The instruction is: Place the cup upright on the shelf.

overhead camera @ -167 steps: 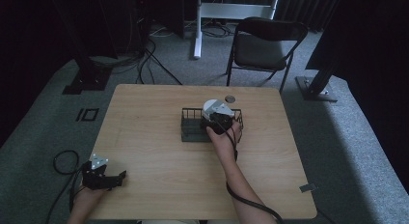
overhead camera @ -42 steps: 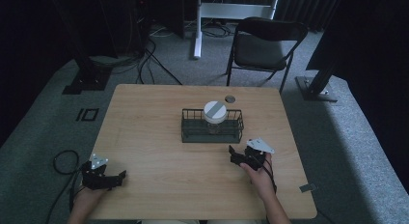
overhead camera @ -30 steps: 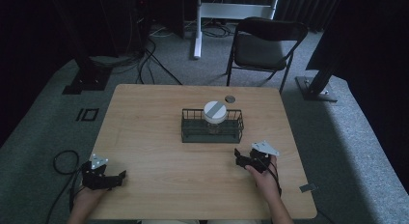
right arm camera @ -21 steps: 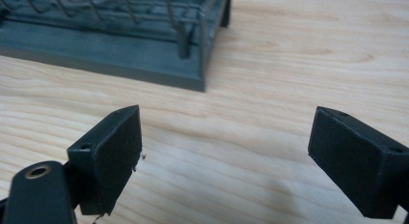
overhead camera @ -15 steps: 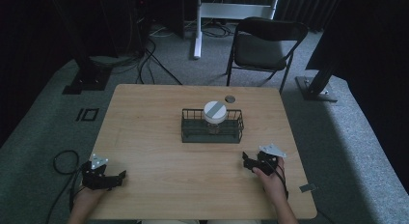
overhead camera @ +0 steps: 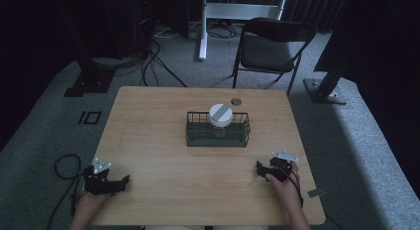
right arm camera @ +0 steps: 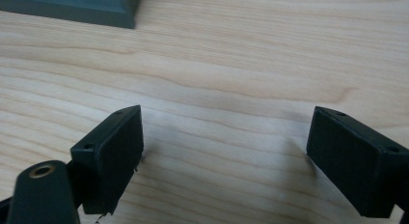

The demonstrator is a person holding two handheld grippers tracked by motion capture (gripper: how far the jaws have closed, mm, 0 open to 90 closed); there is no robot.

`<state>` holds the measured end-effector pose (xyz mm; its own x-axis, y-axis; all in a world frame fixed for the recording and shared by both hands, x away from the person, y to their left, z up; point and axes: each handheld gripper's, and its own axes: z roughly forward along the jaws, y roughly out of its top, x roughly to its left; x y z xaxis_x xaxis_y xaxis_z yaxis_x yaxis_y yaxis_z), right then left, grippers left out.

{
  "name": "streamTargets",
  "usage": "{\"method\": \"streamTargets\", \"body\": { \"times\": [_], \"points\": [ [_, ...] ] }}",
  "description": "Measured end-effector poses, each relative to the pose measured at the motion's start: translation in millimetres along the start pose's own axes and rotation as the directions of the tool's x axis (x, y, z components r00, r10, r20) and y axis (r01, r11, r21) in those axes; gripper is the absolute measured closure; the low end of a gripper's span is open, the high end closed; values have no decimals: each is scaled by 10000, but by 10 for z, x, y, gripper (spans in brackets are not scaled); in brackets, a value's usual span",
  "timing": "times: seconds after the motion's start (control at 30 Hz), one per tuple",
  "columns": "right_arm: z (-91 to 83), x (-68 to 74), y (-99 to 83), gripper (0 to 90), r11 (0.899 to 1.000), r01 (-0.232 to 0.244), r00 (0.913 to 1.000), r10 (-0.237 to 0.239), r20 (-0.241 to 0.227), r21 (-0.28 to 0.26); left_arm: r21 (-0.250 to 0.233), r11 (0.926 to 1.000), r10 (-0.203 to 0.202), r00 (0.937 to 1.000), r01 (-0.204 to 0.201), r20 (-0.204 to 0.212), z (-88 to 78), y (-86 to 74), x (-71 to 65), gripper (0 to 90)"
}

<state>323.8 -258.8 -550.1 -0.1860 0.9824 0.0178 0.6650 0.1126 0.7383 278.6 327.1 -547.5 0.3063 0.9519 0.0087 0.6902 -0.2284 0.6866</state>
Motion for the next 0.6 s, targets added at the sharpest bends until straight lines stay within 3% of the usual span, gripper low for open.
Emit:
{"method": "streamTargets", "body": {
  "times": [0.3,0.6],
  "points": [
    [0,-100,-8,118,9991,-389,9980,380,506,183,-1,10000,-2,10000,2,0,0,0,0,6],
    [1,-129,-8,120,9986,-509,9970,498,594,172,11,10000,12,10000,-12,-1,-1,0,1,6]
  ]
}}
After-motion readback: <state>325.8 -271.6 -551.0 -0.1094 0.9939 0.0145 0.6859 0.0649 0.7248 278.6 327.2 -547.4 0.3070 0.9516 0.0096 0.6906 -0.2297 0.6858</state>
